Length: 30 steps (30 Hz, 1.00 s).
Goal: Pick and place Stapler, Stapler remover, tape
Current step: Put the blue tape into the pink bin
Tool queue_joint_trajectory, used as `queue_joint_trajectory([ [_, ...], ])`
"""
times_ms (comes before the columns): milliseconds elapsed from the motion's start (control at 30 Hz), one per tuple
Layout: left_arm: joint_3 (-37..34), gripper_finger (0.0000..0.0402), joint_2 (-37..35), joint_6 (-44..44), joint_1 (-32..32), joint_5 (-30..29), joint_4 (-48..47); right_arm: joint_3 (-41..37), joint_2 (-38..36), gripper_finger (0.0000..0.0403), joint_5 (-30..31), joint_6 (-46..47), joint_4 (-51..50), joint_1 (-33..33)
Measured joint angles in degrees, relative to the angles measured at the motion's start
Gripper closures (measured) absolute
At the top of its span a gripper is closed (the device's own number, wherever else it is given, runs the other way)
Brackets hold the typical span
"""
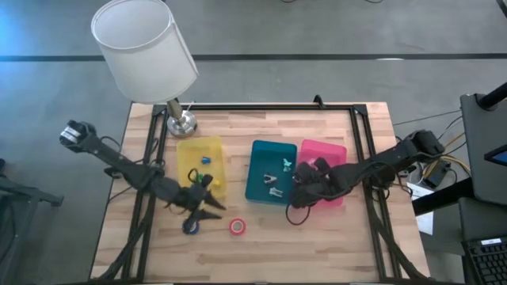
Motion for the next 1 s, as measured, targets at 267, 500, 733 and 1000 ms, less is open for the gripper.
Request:
queue_joint_trajectory([
  [267,9.12,0.0262,4.54,-16.15,-10.71,-8.53,-28.68,5.11,3.50,0.0272,0.33,-9.08,3.04,0.00],
  [500,16.73,0.0262,14.93,-34.61,-14.69,-4.72,-51.41,7.43,6.65,0.0282,0.13,-14.12,3.88,-0.02],
  [733,19.46,0.0262,24.68,-38.38,-15.54,6.08,-53.32,8.21,8.17,0.0276,-0.81,-14.75,4.03,-0.01],
  [1000,20.02,0.0262,29.79,-43.18,-15.49,11.72,-57.31,7.92,8.20,0.0272,-2.13,-14.66,5.65,0.08],
])
